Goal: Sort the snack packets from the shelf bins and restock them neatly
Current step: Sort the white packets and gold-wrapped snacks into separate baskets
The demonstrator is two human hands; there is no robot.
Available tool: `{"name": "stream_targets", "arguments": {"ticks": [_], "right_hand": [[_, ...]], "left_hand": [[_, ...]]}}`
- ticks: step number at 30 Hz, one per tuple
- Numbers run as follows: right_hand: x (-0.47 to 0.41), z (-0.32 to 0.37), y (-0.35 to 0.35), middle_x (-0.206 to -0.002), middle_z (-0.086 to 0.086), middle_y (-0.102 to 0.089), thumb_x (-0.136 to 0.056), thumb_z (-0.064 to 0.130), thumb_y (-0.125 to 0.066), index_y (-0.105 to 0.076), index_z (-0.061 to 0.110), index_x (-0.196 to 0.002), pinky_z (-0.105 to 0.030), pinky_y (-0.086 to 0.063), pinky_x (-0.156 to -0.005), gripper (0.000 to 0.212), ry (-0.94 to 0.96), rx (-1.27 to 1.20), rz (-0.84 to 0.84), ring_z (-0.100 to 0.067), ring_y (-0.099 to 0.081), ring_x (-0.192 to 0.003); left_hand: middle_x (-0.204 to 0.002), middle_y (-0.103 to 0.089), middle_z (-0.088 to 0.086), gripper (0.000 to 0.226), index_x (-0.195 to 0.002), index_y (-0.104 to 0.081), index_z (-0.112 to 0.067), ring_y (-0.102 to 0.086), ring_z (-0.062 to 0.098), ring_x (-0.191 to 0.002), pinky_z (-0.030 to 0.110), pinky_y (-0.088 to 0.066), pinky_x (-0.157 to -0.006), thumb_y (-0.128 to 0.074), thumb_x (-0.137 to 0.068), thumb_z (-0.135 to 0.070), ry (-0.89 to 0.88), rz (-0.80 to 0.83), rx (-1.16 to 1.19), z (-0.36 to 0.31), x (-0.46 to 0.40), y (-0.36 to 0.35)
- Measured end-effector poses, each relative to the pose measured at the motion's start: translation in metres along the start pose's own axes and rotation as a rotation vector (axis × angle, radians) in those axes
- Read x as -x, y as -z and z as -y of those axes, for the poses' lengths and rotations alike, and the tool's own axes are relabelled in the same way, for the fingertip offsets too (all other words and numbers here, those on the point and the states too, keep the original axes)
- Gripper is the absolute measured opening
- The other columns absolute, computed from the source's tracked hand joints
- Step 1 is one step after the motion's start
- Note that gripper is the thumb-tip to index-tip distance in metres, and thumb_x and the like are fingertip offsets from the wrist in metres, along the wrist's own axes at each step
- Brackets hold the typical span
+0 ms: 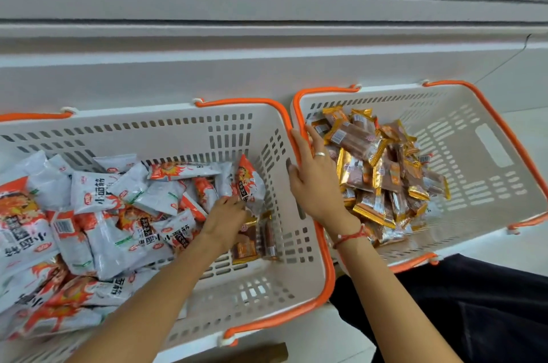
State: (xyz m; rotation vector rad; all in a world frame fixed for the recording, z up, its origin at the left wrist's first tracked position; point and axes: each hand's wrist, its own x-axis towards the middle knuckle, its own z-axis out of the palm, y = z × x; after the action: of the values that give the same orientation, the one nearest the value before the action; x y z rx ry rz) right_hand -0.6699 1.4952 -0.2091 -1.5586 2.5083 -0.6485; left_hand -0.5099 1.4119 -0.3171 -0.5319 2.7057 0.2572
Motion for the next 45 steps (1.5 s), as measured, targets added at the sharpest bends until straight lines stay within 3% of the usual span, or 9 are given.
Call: {"name": "stream_targets", "arguments": {"ticks": [7,12,18,25,29,33,35,40,45], "right_hand": [[0.000,0.009,0.003,-0.157,-0.013,-0.020,-0.089,0.010,-0.050,-0.033,0.018,-0.146,-0.056,-0.043,-0.099,0.061,-0.051,0.011,-0.007,-0.037,-0.037,-0.135],[0.000,0.009,0.004,-0.156,-0.011,-0.021,-0.088,0.010,-0.051,-0.034,0.018,-0.145,-0.055,-0.045,-0.096,0.060,-0.056,-0.002,-0.012,-0.036,-0.040,-0.132],[0.000,0.007,0.003,-0.156,-0.009,-0.020,-0.089,0.012,-0.051,-0.034,0.020,-0.145,-0.054,-0.045,-0.097,0.059,-0.052,-0.017,-0.022,-0.033,-0.042,-0.130],[-0.001,0.007,0.003,-0.156,-0.007,-0.022,-0.087,0.023,-0.058,-0.035,0.020,-0.144,-0.053,-0.044,-0.100,0.061,-0.077,-0.018,0.006,-0.032,-0.037,-0.134],[0.006,0.018,0.013,-0.151,-0.007,-0.033,-0.087,0.057,-0.055,-0.048,0.022,-0.136,-0.049,-0.025,-0.115,0.061,0.075,0.045,-0.136,-0.025,-0.026,-0.141],[0.011,0.064,0.032,-0.147,0.002,-0.041,-0.068,0.062,-0.074,-0.027,0.027,-0.149,-0.039,-0.033,-0.113,0.100,0.111,-0.314,0.481,-0.016,-0.037,-0.134],[0.011,0.076,0.032,-0.137,0.001,-0.052,-0.072,0.047,-0.080,-0.035,0.023,-0.145,-0.038,-0.042,-0.106,0.089,0.168,-0.290,0.536,-0.015,-0.049,-0.124],[0.009,0.071,0.041,-0.113,0.006,-0.065,-0.083,0.017,-0.071,-0.052,0.024,-0.122,-0.037,-0.055,-0.084,0.043,0.190,-0.526,0.191,-0.008,-0.064,-0.101],[0.001,0.021,0.072,-0.119,-0.007,-0.054,-0.091,0.008,-0.056,-0.053,0.017,-0.130,-0.040,-0.046,-0.089,0.040,-0.131,-0.279,-0.745,-0.023,-0.051,-0.108]], "left_hand": [[-0.149,-0.040,-0.009,0.024,-0.095,-0.068,-0.027,-0.030,0.014,-0.137,0.032,-0.029,-0.107,-0.076,-0.077,-0.041,-0.192,-0.155,0.478,0.018,0.027,0.010],[-0.153,-0.035,0.003,0.065,-0.137,-0.044,-0.017,-0.029,0.020,-0.140,0.034,-0.030,-0.110,-0.069,-0.084,-0.044,-0.058,0.029,0.393,-0.010,0.008,-0.006],[-0.135,-0.052,0.008,0.093,-0.147,-0.024,-0.019,-0.050,0.028,-0.121,0.035,-0.041,-0.094,-0.075,-0.075,-0.047,0.078,0.088,0.433,-0.027,-0.007,-0.003],[-0.090,-0.051,-0.009,0.053,-0.094,-0.065,-0.022,-0.041,0.010,-0.085,0.027,-0.028,-0.071,-0.059,-0.076,-0.071,0.013,-0.066,0.309,0.007,0.028,0.010],[-0.073,-0.056,-0.011,0.058,-0.078,-0.064,-0.027,-0.053,0.007,-0.072,0.028,-0.041,-0.063,-0.051,-0.064,-0.081,0.238,-0.386,0.812,0.024,0.065,0.038],[-0.075,-0.067,-0.001,0.079,-0.082,-0.070,-0.022,-0.064,0.016,-0.072,0.041,-0.052,-0.069,-0.051,-0.056,-0.093,0.361,-0.513,1.038,0.038,0.082,0.078],[-0.073,-0.068,0.002,0.076,-0.079,-0.069,-0.020,-0.065,0.017,-0.070,0.039,-0.053,-0.069,-0.056,-0.054,-0.090,0.353,-0.577,1.132,0.035,0.088,0.099],[-0.087,-0.063,-0.006,0.070,-0.091,-0.064,-0.028,-0.058,0.013,-0.083,0.033,-0.046,-0.074,-0.055,-0.056,-0.088,0.225,-0.697,1.097,0.022,0.090,0.140],[-0.147,-0.040,-0.008,0.078,-0.143,-0.042,-0.028,-0.034,0.015,-0.136,0.045,-0.029,-0.110,-0.021,-0.086,-0.077,0.409,-0.634,0.644,0.054,0.099,0.106]]}}
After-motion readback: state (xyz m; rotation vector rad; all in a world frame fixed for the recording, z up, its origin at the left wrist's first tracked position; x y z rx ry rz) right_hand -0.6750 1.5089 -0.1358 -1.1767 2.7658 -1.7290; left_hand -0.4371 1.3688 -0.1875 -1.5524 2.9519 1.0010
